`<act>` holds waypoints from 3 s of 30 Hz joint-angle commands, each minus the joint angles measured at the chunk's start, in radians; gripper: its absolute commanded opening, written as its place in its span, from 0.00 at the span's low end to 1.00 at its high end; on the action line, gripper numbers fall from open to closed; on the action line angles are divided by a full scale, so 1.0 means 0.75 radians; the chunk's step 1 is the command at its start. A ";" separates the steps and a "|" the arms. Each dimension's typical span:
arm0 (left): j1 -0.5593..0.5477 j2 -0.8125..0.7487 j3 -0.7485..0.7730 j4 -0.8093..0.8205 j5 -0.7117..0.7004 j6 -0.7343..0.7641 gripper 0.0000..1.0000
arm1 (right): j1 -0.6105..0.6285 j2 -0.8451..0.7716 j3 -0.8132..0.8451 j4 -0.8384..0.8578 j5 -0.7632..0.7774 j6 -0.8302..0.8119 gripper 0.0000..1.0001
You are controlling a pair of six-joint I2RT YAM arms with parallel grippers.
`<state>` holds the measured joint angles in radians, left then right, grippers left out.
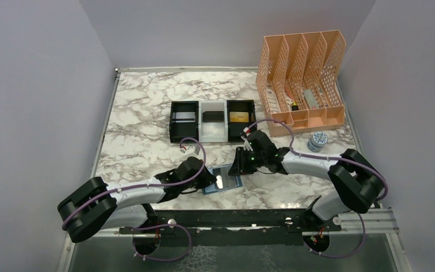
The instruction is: Take the credit cards out of the card holder
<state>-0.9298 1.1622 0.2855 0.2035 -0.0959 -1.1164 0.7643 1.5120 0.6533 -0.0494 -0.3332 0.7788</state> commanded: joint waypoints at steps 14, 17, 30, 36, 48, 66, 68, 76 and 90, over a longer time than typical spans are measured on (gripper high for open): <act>-0.002 0.037 -0.024 0.054 0.018 0.034 0.21 | 0.000 0.176 -0.027 0.117 -0.114 0.054 0.29; 0.011 0.081 -0.053 0.111 0.064 -0.011 0.31 | -0.002 0.176 -0.029 0.077 -0.038 0.060 0.29; 0.031 0.075 -0.161 0.269 0.108 -0.083 0.40 | -0.003 0.181 -0.047 0.081 -0.001 0.072 0.29; 0.055 0.147 -0.196 0.405 0.184 -0.074 0.42 | -0.003 0.197 -0.069 0.114 -0.018 0.091 0.29; 0.093 0.236 -0.216 0.608 0.301 -0.069 0.22 | -0.003 0.207 -0.094 0.151 -0.023 0.111 0.29; 0.095 0.051 -0.264 0.460 0.196 -0.106 0.00 | -0.003 0.129 -0.016 0.023 0.060 0.061 0.29; 0.096 0.024 -0.252 0.408 0.184 -0.095 0.00 | -0.003 0.119 -0.004 0.011 0.060 0.054 0.29; 0.095 -0.112 -0.187 0.101 0.076 -0.027 0.00 | -0.003 0.000 -0.032 0.120 0.000 0.024 0.29; 0.097 -0.312 -0.092 -0.173 0.005 0.048 0.00 | 0.023 0.013 0.021 0.373 -0.370 -0.071 0.32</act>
<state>-0.8585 0.9592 0.1886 0.1829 -0.0437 -1.1141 0.7715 1.4780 0.6277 0.1913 -0.5385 0.7719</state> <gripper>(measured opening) 0.012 0.314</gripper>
